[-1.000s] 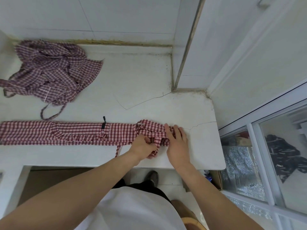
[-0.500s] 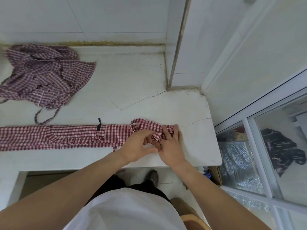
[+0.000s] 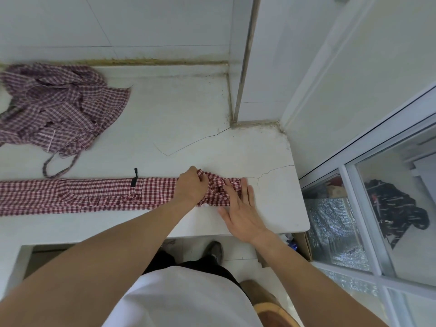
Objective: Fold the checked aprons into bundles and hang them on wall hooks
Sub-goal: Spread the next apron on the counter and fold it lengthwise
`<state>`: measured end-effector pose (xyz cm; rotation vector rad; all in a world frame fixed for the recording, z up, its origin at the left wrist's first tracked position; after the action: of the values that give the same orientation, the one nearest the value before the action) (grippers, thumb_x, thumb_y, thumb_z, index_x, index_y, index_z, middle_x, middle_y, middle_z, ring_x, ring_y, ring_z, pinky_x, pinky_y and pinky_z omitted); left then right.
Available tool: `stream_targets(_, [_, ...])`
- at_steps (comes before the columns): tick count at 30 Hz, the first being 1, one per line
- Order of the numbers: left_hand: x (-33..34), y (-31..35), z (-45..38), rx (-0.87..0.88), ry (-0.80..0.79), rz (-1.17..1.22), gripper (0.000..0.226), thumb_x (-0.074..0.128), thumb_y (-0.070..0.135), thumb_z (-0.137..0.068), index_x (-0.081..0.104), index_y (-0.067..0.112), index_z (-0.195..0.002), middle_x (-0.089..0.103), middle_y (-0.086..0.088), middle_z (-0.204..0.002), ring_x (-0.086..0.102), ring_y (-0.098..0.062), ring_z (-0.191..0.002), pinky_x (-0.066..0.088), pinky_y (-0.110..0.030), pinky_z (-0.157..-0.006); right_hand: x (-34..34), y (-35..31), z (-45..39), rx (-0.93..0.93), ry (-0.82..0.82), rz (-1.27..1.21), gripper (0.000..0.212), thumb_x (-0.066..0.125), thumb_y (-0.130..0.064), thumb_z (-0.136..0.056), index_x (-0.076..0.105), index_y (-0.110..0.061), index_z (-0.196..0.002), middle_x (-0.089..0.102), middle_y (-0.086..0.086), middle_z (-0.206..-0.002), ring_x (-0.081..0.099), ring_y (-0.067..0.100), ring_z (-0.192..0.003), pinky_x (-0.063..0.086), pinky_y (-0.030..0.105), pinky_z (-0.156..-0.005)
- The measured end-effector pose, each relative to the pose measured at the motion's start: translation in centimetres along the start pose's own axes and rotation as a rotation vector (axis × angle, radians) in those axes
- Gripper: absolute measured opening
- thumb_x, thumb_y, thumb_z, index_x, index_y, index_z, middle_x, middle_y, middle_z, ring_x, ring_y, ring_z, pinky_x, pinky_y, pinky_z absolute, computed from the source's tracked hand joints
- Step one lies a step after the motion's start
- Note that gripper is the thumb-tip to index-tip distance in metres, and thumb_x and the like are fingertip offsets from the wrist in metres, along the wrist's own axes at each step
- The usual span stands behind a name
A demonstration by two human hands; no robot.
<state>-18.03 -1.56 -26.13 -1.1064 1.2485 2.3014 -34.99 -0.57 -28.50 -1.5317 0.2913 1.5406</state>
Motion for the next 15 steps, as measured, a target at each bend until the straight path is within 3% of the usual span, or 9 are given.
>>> stream_targets(4, [-0.5,0.6,0.9,0.156,0.078,-0.222,0.025,0.054,0.032,-0.099,0.053,0.007,-0.100,0.057,-0.007,-0.088,0.055,-0.022,-0.074,0.042,-0.033,-0.060,-0.1,-0.1,0.1,-0.019,0.011,0.017,0.062,0.025,-0.047,-0.106,0.009,-0.018,-0.159,0.010,0.000,-0.166,-0.023,0.029,-0.149,-0.013,0.048,-0.121])
stream_targets(6, [-0.7,1.1,1.3,0.240,0.137,-0.316,0.027,0.055,0.034,-0.099,0.055,0.007,-0.105,0.055,-0.008,-0.096,0.055,-0.023,-0.082,0.045,-0.034,-0.063,0.0,0.1,0.2,-0.002,0.002,-0.068,0.063,0.025,-0.049,-0.106,0.007,-0.018,-0.158,0.011,0.008,-0.165,-0.024,0.026,-0.149,-0.016,0.045,-0.121])
stream_targets(8, [-0.8,1.7,1.6,0.339,0.224,-0.418,0.029,0.059,0.033,-0.095,0.059,0.006,-0.106,0.055,-0.012,-0.105,0.054,-0.028,-0.095,0.048,-0.038,-0.076,0.2,0.3,0.0,0.015,-0.014,-0.145,0.067,0.022,-0.054,-0.104,0.001,-0.019,-0.157,0.009,0.014,-0.165,-0.026,0.023,-0.149,-0.018,0.044,-0.120])
stream_targets(11, [-0.4,1.7,1.6,0.405,0.279,-0.461,0.033,0.062,0.031,-0.093,0.059,0.007,-0.115,0.057,-0.012,-0.124,0.051,-0.031,-0.120,0.040,-0.045,-0.100,0.4,0.1,-0.1,0.007,-0.059,-0.088,0.075,0.007,-0.064,-0.097,-0.011,-0.023,-0.157,0.006,0.009,-0.166,-0.029,0.027,-0.148,-0.017,0.048,-0.120])
stream_targets(13, [0.1,1.5,1.6,0.418,0.251,-0.407,0.033,0.059,0.028,-0.095,0.058,0.008,-0.121,0.063,-0.010,-0.121,0.055,-0.028,-0.119,0.031,-0.043,-0.108,0.5,-0.3,-0.1,-0.013,-0.091,0.016,0.077,-0.003,-0.064,-0.093,-0.002,-0.025,-0.159,0.000,-0.002,-0.167,-0.031,0.031,-0.146,-0.013,0.053,-0.120])
stream_targets(15, [0.2,1.4,1.9,0.443,0.260,-0.381,0.031,0.059,0.028,-0.096,0.061,0.008,-0.120,0.068,-0.010,-0.111,0.060,-0.029,-0.108,0.033,-0.043,-0.105,0.1,-0.6,0.0,-0.025,-0.088,0.071,0.076,-0.005,-0.062,-0.092,0.009,-0.029,-0.159,-0.005,-0.009,-0.166,-0.030,0.032,-0.146,-0.015,0.054,-0.119])
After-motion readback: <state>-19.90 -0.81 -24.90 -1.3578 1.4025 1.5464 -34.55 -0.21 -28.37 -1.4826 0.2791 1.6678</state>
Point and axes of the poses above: each hand's wrist, its own z-axis away from the middle knuckle, its own x-axis out of the palm, y = z × x, the point moved 9 cm from there along -z, towards the middle knuckle
